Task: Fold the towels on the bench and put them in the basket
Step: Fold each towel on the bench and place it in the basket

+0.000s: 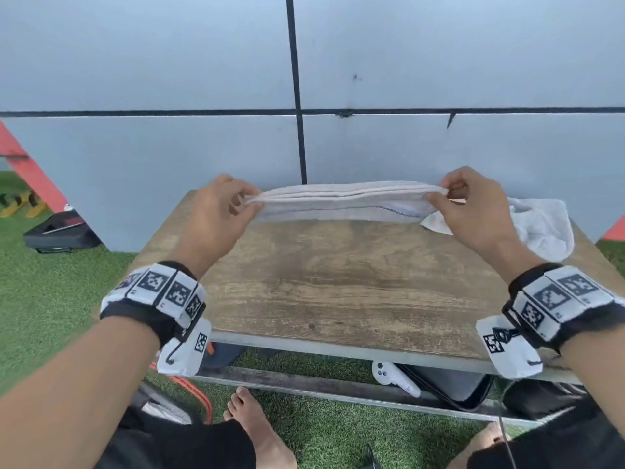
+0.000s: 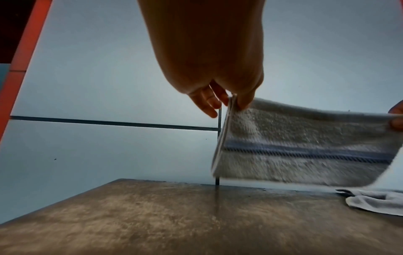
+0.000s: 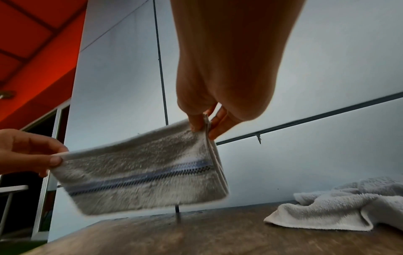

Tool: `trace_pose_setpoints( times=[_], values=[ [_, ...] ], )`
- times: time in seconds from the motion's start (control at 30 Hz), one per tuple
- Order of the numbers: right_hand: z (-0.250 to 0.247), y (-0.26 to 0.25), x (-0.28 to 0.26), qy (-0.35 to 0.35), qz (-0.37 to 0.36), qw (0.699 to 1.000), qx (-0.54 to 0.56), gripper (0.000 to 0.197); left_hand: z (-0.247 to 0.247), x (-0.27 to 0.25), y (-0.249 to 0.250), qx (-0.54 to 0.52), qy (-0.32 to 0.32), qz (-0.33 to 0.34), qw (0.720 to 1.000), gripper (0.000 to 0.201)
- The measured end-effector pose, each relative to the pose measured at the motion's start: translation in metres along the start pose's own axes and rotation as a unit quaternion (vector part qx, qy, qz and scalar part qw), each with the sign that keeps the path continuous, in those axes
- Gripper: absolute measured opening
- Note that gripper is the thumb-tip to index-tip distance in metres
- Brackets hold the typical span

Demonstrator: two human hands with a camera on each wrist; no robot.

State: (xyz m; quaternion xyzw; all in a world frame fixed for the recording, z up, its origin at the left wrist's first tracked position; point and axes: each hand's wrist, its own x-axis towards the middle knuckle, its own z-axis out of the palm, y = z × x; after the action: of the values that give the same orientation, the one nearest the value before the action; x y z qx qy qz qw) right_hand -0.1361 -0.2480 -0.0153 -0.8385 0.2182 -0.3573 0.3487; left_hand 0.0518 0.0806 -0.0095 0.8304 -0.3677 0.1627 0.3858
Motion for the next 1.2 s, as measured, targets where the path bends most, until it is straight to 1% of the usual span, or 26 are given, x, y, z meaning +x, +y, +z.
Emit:
trace_pose_setpoints(
  times=[0.07, 0.1, 0.13, 0.17, 0.2, 0.23, 0.27, 0.33, 0.37, 0.4, 0.43, 0.47, 0.5, 0.53, 0.6, 0.7, 0.77, 0.87, 0.97, 1.1, 1.2],
  values=[
    [-0.003, 0.012, -0.016, -0.031, -0.001, 0.999, 0.01, 0.016, 0.004, -0.019, -0.007, -0.002, -0.018, 0.003, 1.0, 0.016],
    [-0.004, 0.023, -0.026, -0.068, 0.004, 0.998, -0.005, 0.018, 0.007, -0.031, -0.011, 0.003, -0.046, -0.011, 0.999, 0.018],
    [-0.004, 0.034, -0.036, -0.122, 0.016, 0.992, -0.035, 0.021, 0.01, -0.045, -0.014, 0.009, -0.092, -0.042, 0.995, 0.02],
    [-0.004, 0.043, -0.047, -0.19, 0.035, 0.979, -0.071, 0.025, 0.013, -0.059, -0.016, 0.011, -0.148, -0.082, 0.985, 0.021],
    [-0.002, 0.052, -0.057, -0.254, 0.056, 0.96, -0.106, 0.028, 0.018, -0.073, -0.019, 0.018, -0.201, -0.122, 0.972, 0.022],
    [0.0, 0.06, -0.066, -0.293, 0.076, 0.944, -0.128, 0.028, 0.024, -0.084, -0.023, 0.03, -0.234, -0.149, 0.96, 0.024],
    [0.003, 0.066, -0.074, -0.299, 0.095, 0.94, -0.137, 0.025, 0.03, -0.095, -0.026, 0.044, -0.248, -0.169, 0.953, 0.025],
    [0.011, 0.072, -0.085, -0.246, 0.144, 0.949, -0.136, 0.015, 0.042, -0.11, -0.032, 0.045, -0.232, -0.221, 0.946, 0.023],
    [0.015, 0.072, -0.089, -0.229, 0.164, 0.949, -0.142, 0.017, 0.047, -0.112, -0.032, 0.053, -0.216, -0.25, 0.943, 0.02],
    [0.019, 0.073, -0.092, -0.224, 0.175, 0.946, -0.154, 0.029, 0.052, -0.113, -0.032, 0.07, -0.206, -0.269, 0.938, 0.019],
    [0.023, 0.072, -0.095, -0.224, 0.18, 0.943, -0.167, 0.04, 0.056, -0.113, -0.031, 0.091, -0.199, -0.271, 0.937, 0.026],
    [0.027, 0.07, -0.097, -0.223, 0.186, 0.941, -0.172, 0.047, 0.059, -0.113, -0.029, 0.11, -0.198, -0.271, 0.935, 0.039],
    [0.029, 0.067, -0.098, -0.222, 0.19, 0.94, -0.174, 0.048, 0.061, -0.112, -0.026, 0.12, -0.196, -0.276, 0.933, 0.047],
    [0.032, 0.065, -0.098, -0.222, 0.195, 0.939, -0.174, 0.047, 0.062, -0.111, -0.023, 0.122, -0.192, -0.283, 0.932, 0.048],
    [0.034, 0.061, -0.097, -0.216, 0.204, 0.939, -0.171, 0.041, 0.063, -0.109, -0.019, 0.117, -0.184, -0.302, 0.928, 0.044],
    [0.031, 0.055, -0.095, -0.185, 0.198, 0.948, -0.164, 0.029, 0.062, -0.107, -0.015, 0.093, -0.164, -0.308, 0.932, 0.041],
    [0.027, 0.053, -0.094, -0.163, 0.189, 0.956, -0.156, 0.028, 0.06, -0.104, -0.013, 0.076, -0.139, -0.313, 0.937, 0.038],
    [0.021, 0.052, -0.094, -0.153, 0.196, 0.961, -0.123, 0.026, 0.056, -0.103, -0.01, 0.069, -0.118, -0.319, 0.938, 0.036],
    [0.018, 0.052, -0.096, -0.16, 0.217, 0.96, -0.077, 0.023, 0.054, -0.106, -0.007, 0.067, -0.11, -0.321, 0.938, 0.036],
    [0.015, 0.05, -0.1, -0.201, 0.231, 0.949, -0.079, 0.018, 0.054, -0.11, -0.01, 0.063, -0.105, -0.328, 0.937, 0.038],
    [0.016, 0.056, -0.102, -0.22, 0.255, 0.939, -0.068, 0.014, 0.054, -0.113, -0.01, 0.087, -0.101, -0.323, 0.937, 0.041]
  ],
)
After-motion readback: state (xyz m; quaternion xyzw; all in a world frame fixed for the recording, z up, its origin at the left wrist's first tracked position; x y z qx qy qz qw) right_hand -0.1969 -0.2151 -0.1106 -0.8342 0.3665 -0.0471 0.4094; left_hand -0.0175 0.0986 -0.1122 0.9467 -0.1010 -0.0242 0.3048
